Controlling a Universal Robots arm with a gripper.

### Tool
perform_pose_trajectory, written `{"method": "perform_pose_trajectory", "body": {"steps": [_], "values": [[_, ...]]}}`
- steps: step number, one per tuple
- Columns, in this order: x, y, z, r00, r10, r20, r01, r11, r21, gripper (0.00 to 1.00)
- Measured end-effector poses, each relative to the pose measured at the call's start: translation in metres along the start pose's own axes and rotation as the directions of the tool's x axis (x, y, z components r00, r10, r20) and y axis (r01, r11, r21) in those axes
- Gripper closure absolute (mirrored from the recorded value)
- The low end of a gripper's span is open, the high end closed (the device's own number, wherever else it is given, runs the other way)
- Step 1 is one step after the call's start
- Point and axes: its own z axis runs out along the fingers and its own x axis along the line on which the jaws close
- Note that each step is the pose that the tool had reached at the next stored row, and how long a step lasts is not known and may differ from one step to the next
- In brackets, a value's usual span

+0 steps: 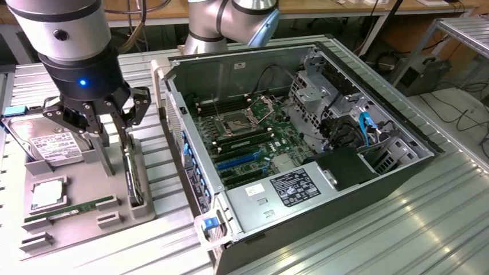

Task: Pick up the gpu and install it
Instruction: 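Pick up the gpu and move the gpu toward the slot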

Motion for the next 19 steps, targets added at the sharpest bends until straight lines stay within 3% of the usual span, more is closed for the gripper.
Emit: {"method": "perform_pose_trajectory", "body": {"steps": [9, 19], "values": [[0.0, -0.0049, 0.0182, 1.0, 0.003, 0.0073, -0.003, 1.0, -0.0005, 0.64], [0.0, -0.006, 0.0391, 0.9999, 0.007, 0.0077, -0.007, 1.0, -0.0004, 0.64]]}}
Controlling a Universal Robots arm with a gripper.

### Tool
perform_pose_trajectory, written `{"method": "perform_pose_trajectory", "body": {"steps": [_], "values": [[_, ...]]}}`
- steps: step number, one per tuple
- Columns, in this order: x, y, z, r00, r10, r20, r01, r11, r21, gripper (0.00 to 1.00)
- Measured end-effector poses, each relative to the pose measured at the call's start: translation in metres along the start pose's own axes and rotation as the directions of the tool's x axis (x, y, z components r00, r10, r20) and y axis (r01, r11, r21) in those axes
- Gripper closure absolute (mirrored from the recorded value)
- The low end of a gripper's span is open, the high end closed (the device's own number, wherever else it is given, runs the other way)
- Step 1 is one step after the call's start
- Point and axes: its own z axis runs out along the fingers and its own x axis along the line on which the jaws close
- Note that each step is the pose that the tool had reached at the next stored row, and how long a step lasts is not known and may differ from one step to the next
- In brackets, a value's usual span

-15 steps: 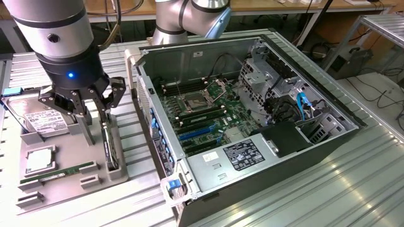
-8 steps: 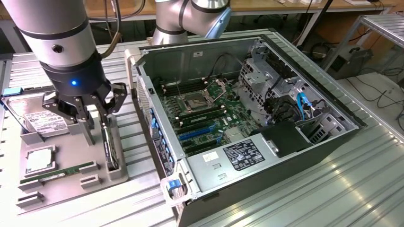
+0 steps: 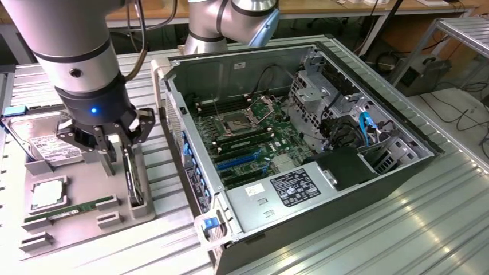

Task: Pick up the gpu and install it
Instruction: 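Pick up the gpu and move the gpu toward the slot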

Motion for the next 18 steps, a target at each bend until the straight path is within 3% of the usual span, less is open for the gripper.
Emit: {"method": "perform_pose_trajectory", "body": {"steps": [14, 18], "values": [[0.0, -0.002, 0.0294, 1.0, 0.006, 0.0006, -0.006, 1.0, 0.0001, 0.64], [0.0, -0.0025, 0.0315, 0.9999, 0.013, 0.0006, -0.013, 0.9999, 0.0007, 0.64]]}}
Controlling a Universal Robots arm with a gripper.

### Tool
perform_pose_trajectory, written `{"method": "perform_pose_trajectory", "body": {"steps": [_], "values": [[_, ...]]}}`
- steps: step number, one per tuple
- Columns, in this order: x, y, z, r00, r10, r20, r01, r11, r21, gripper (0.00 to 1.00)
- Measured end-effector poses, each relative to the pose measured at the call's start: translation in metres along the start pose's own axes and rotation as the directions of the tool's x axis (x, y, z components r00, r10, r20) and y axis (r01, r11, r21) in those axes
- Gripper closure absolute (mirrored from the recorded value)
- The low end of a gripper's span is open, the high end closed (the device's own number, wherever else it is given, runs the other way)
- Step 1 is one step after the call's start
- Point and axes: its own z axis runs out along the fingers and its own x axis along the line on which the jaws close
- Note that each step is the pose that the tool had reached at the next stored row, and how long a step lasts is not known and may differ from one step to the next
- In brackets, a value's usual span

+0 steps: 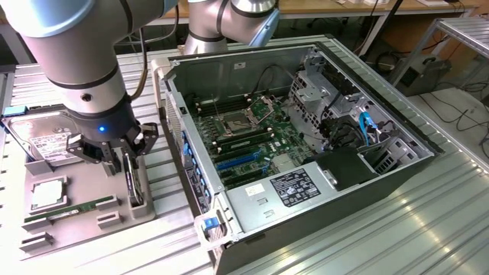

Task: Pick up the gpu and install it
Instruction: 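Pick up the gpu and move the gpu toward the slot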

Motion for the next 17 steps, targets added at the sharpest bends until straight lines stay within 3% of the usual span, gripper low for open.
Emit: {"method": "perform_pose_trajectory", "body": {"steps": [17], "values": [[-0.0001, -0.0001, 0.0037, 1.0, 0.001, 0.0003, -0.001, 1.0, -0.0001, 0.64]]}}
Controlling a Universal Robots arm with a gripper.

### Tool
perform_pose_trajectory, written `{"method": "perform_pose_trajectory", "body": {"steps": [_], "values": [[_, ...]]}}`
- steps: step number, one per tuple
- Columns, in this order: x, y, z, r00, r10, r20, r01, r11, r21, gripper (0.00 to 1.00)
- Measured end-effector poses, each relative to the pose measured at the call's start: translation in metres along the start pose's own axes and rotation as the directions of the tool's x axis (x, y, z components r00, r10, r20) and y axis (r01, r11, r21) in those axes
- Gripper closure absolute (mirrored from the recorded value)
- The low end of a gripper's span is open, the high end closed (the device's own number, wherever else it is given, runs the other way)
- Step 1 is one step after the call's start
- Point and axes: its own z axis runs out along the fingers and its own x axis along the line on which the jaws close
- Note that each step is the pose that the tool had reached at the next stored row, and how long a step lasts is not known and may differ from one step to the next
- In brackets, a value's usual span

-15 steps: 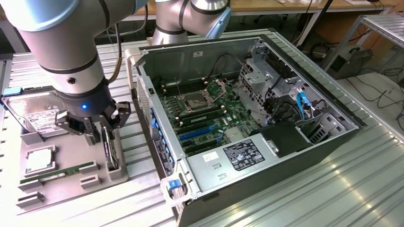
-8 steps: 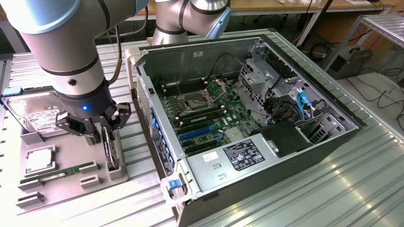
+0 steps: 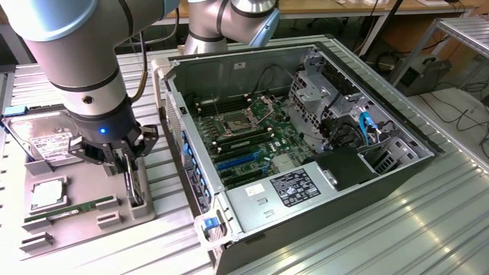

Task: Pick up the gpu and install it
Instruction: 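Pick up the gpu and move the gpu toward the slot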

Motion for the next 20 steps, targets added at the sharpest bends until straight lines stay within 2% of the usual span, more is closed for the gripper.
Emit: {"method": "perform_pose_trajectory", "body": {"steps": [1, 2, 3, 8, 13, 20], "values": [[0.0, 0.0, 0.0, 1.0, 0.0, -0.0001, 0.0, 1.0, 0.0002, 0.65], [0.0, 0.0, -0.0001, 1.0, 0.0, -0.0001, 0.0, 1.0, 0.0002, 0.72], [0.0, 0.0, 0.0, 1.0, 0.0, -0.0001, 0.0, 1.0, 0.0001, 0.74], [0.0001, 0.0, 0.0002, 0.9999, -0.011, -0.0005, 0.011, 0.9999, -0.0003, 0.74], [0.0, 0.0, 0.0003, 0.996, -0.089, -0.0032, 0.089, 0.996, -0.0035, 0.74], [0.0, 0.0, 0.0002, 0.9948, -0.102, -0.0037, 0.102, 0.9948, -0.004, 0.74]]}}
